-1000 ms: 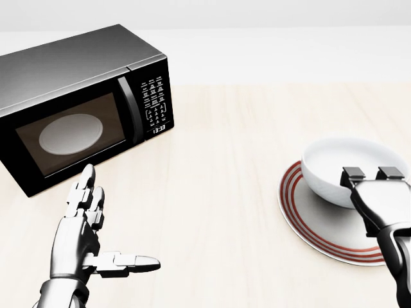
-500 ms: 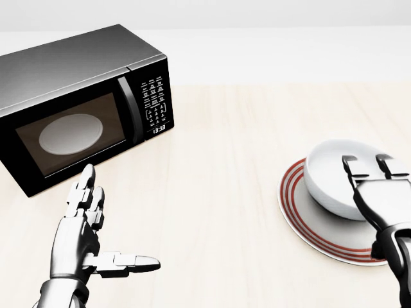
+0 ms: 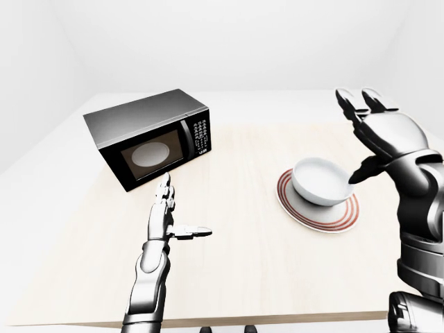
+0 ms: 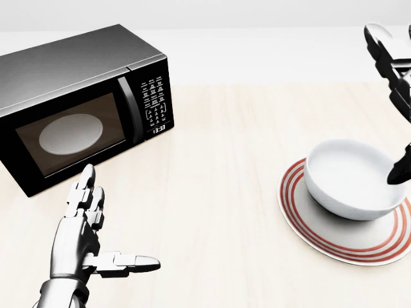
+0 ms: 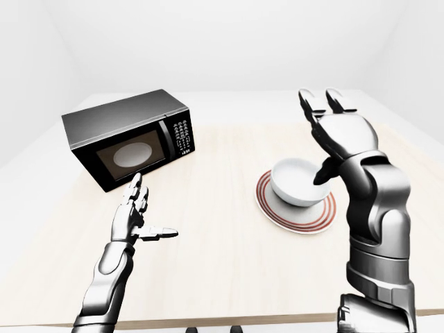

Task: Pick up the white bowl and put it on the plate.

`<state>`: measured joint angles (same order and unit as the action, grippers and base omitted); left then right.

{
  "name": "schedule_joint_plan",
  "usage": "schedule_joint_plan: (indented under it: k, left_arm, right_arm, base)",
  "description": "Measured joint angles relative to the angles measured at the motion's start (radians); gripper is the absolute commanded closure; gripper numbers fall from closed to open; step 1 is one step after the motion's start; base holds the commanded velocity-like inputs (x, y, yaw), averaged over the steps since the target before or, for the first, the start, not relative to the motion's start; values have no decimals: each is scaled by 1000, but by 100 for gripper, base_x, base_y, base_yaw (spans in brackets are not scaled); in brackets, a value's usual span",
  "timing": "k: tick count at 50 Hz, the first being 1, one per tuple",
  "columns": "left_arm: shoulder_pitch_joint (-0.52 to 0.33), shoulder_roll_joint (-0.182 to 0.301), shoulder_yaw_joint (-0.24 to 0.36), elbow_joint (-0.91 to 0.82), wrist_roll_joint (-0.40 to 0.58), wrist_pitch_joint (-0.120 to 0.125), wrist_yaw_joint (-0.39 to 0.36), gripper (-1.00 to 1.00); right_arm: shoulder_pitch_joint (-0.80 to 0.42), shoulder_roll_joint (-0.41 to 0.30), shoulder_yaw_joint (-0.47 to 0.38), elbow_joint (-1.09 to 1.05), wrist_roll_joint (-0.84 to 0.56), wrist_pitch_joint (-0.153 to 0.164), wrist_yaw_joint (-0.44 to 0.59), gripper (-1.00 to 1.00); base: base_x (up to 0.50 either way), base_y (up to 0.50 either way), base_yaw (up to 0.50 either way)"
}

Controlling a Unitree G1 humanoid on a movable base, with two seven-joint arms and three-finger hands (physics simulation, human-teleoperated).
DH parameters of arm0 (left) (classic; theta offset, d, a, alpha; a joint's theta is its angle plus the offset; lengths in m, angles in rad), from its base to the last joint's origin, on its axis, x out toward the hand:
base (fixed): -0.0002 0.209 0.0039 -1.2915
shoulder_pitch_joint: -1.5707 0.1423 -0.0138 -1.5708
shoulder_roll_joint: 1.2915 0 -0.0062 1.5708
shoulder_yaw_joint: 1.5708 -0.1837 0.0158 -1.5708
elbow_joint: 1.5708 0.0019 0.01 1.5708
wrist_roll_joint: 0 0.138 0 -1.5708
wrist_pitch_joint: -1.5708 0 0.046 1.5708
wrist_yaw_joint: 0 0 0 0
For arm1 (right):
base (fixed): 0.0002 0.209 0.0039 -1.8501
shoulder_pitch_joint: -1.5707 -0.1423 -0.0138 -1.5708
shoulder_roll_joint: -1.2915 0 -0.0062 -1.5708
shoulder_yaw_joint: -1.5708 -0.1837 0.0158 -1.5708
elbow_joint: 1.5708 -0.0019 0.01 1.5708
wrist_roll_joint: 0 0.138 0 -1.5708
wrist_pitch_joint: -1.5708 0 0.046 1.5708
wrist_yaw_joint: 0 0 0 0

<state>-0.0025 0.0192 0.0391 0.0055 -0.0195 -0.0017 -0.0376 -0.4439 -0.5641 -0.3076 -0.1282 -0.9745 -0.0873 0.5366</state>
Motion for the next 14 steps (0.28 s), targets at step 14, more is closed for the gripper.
schedule_joint_plan:
  k: [14]
  left_arm:
    - [0,0,0,0,0,0,0,-100]
  right_arm:
    - [-263,-147,-18,-185,183,24,162,-100]
  base:
    - [0,0,0]
